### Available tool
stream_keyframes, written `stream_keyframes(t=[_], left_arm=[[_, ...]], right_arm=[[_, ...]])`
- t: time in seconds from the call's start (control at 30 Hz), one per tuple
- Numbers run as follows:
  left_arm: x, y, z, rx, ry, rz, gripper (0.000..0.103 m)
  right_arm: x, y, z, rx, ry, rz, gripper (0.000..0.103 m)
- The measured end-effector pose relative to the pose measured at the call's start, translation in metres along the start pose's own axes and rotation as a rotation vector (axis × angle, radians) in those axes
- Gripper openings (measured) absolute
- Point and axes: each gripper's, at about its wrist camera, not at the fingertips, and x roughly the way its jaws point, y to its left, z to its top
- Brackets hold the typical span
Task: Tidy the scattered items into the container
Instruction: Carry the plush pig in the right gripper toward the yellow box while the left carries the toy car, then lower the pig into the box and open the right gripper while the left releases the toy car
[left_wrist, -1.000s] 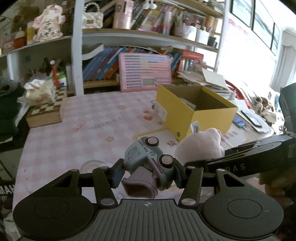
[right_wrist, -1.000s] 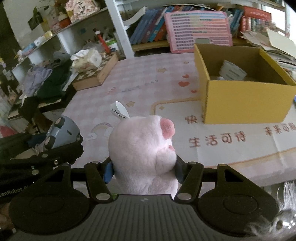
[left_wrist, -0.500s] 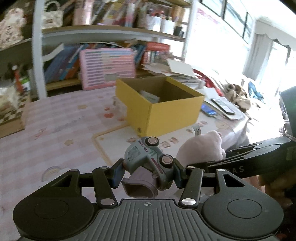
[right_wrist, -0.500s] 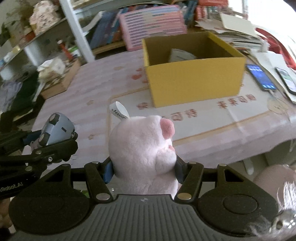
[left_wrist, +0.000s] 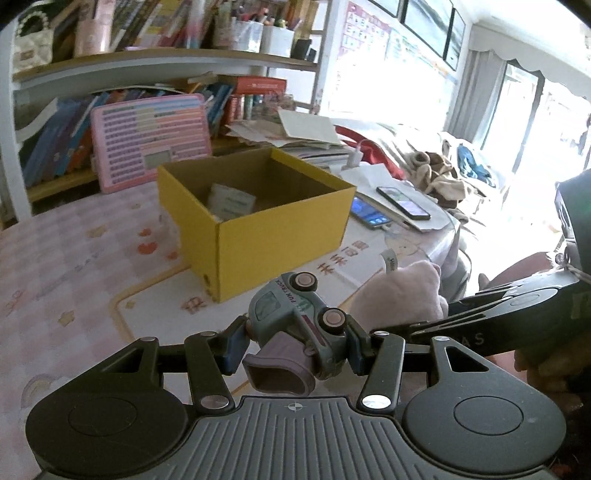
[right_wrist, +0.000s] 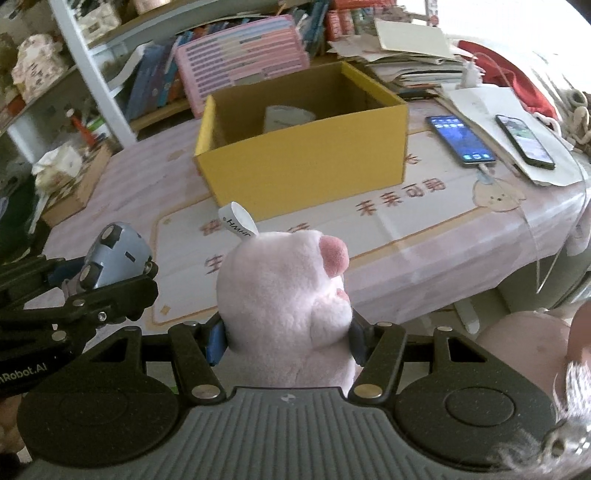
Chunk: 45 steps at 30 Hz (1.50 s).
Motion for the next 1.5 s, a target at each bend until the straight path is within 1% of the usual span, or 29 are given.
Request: stream_keyframes(t=[0.23, 0.43, 0.73, 0.93, 1.03, 1.13, 1.2, 1.27, 1.33, 1.5], left_arm=[[0.027, -0.012, 0.02, 0.012, -0.011, -0.004, 0.052], [0.047, -0.015, 0.05, 0.014, -0.059, 0.029, 0.052], [0.077, -0.005, 0.099, 0.009, -0.117, 0.128, 0.052], [0.105, 0.003, 0.12, -0.022, -0.108, 0.209, 0.052], [0.122, 0.007, 0.127, -0.027, -0.091, 0.248, 0.052], [0.144, 0.015, 0.133, -0.026, -0.052, 0.286, 0.052], [0.16, 0.021, 0.135, -0.032, -0.013, 0.308, 0.052], [0.176, 0.028, 0.138, -0.045, 0.036, 0.321, 0.052], [0.194, 0.034, 0.14, -0.038, 0.087, 0.338, 0.052], [0.225, 0.044, 0.142, -0.022, 0.172, 0.376, 0.052]], right_arm=[[0.009, -0.025, 0.021, 0.003, -0.013, -0.003, 0.059], [0.017, -0.044, 0.056, -0.033, -0.053, 0.024, 0.059], [0.032, -0.065, 0.121, -0.114, -0.138, 0.094, 0.059], [0.052, -0.072, 0.164, -0.183, -0.164, 0.136, 0.059], [0.068, -0.07, 0.184, -0.234, -0.17, 0.145, 0.059], [0.092, -0.067, 0.205, -0.289, -0.154, 0.152, 0.059], [0.112, -0.063, 0.217, -0.326, -0.124, 0.156, 0.059], [0.132, -0.056, 0.227, -0.389, -0.097, 0.127, 0.059], [0.153, -0.049, 0.235, -0.442, -0.068, 0.11, 0.059], [0.197, -0.04, 0.249, -0.527, 0.028, 0.078, 0.059]])
